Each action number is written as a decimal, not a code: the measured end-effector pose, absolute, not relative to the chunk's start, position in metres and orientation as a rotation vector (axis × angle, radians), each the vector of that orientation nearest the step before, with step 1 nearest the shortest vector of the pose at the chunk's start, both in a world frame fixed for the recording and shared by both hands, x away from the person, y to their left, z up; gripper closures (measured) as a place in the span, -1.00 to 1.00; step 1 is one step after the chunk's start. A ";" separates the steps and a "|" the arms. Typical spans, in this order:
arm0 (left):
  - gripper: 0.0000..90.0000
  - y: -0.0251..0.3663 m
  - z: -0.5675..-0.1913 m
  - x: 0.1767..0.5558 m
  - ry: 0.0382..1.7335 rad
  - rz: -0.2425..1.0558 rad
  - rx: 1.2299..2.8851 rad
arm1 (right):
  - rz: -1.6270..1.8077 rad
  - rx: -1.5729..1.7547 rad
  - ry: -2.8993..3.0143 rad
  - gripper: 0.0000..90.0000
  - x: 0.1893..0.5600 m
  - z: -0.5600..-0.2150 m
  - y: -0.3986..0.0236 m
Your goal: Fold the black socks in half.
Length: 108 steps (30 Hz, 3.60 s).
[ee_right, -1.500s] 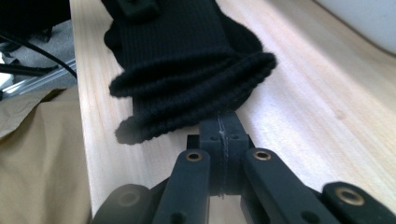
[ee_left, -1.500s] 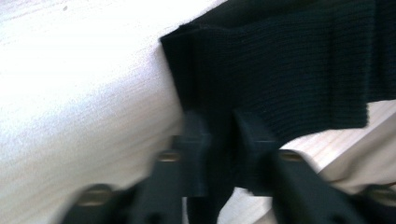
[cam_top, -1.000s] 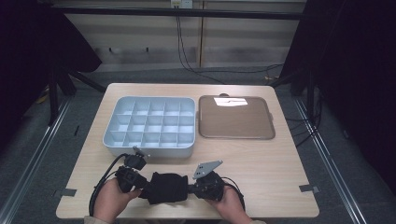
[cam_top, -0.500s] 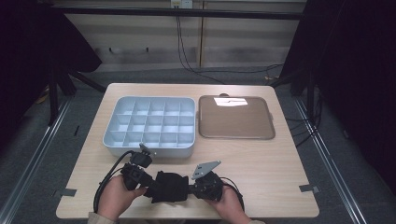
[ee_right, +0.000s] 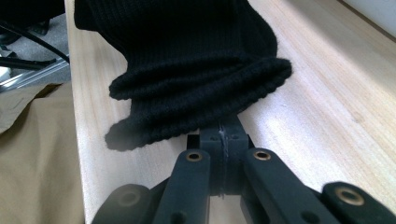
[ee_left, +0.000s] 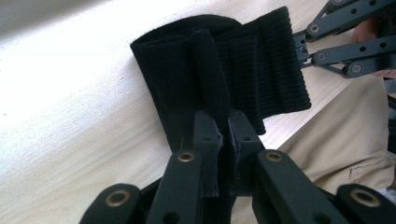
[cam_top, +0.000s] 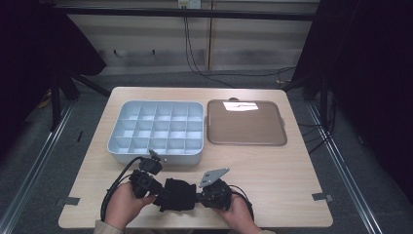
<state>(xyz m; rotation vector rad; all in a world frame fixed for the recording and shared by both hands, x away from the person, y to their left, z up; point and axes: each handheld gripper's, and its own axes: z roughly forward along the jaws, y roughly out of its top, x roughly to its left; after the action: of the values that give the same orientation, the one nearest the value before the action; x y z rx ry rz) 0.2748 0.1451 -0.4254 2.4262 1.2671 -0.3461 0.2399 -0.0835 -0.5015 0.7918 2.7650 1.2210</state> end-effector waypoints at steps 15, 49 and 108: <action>0.87 0.136 -0.424 0.275 1.242 -0.370 2.429 | 1.219 0.786 2.764 1.00 0.240 -0.501 -0.083; 0.86 0.108 -0.433 0.276 1.191 -0.402 2.438 | 1.222 0.783 2.759 1.00 0.239 -0.502 -0.082; 0.76 0.097 -0.449 0.278 1.180 -0.329 2.526 | 1.198 0.875 2.671 0.61 0.243 -0.495 -0.111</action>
<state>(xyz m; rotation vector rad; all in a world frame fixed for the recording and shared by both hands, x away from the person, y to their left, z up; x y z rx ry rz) 0.2779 0.0975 -0.4494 2.5260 1.1800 -0.3292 0.2432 -0.1112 -0.4952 0.8748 2.6712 1.1984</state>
